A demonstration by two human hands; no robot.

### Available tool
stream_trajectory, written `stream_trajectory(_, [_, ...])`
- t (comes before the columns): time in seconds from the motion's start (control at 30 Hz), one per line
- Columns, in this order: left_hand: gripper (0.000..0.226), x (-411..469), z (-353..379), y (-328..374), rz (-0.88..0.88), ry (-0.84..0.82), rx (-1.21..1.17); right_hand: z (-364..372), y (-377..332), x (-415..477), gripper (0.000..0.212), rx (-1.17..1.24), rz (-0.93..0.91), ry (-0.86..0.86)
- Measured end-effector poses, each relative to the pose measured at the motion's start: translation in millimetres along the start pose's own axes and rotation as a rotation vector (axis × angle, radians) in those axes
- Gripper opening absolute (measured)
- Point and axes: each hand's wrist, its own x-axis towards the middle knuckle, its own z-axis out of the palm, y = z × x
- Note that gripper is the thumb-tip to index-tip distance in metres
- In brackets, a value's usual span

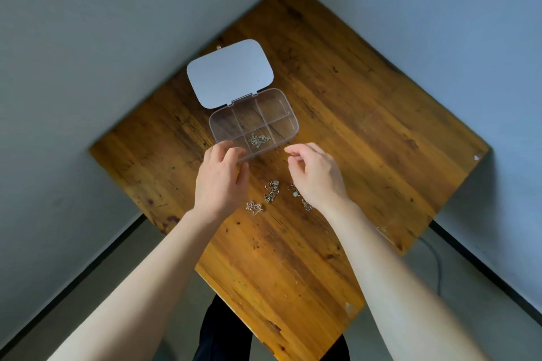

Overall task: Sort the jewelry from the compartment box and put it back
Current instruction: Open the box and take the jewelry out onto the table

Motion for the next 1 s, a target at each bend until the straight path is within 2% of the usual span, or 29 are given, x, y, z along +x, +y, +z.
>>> stream_trajectory(0.07, [0.037, 7, 0, -9, -0.037, -0.123, 0.154, 6, -12, 12, 0.029, -0.066, -0.123, -0.048])
stream_trajectory(0.13, [0.040, 10, 2, -19, -0.071, -0.198, 0.205, 14, -21, 27, 0.032, -0.135, -0.210, -0.102])
stream_trajectory(0.3, [0.022, 7, 18, -31, -0.069, -0.155, 0.133, 32, -32, 63, 0.045, -0.436, -0.345, -0.243])
stream_trajectory(0.43, [0.024, 10, 25, -29, -0.102, -0.168, 0.122, 42, -35, 75, 0.051, -0.697, -0.420, -0.290])
stream_trajectory(0.5, [0.028, 10, 27, -30, -0.104, -0.176, 0.131, 44, -37, 74, 0.048, -0.777, -0.458, -0.301])
stream_trajectory(0.67, [0.030, 10, 30, -34, -0.095, -0.183, 0.127, 37, -37, 74, 0.032, -0.741, -0.487, -0.359])
stream_trajectory(0.8, [0.031, 11, 33, -36, -0.097, -0.184, 0.132, 34, -38, 85, 0.022, -0.697, -0.416, -0.393])
stream_trajectory(0.9, [0.029, 12, 32, -36, -0.095, -0.189, 0.129, 36, -41, 91, 0.023, -0.701, -0.406, -0.416])
stream_trajectory(1.0, [0.029, 12, 29, -35, -0.089, -0.197, 0.131, 41, -43, 94, 0.031, -0.741, -0.423, -0.429])
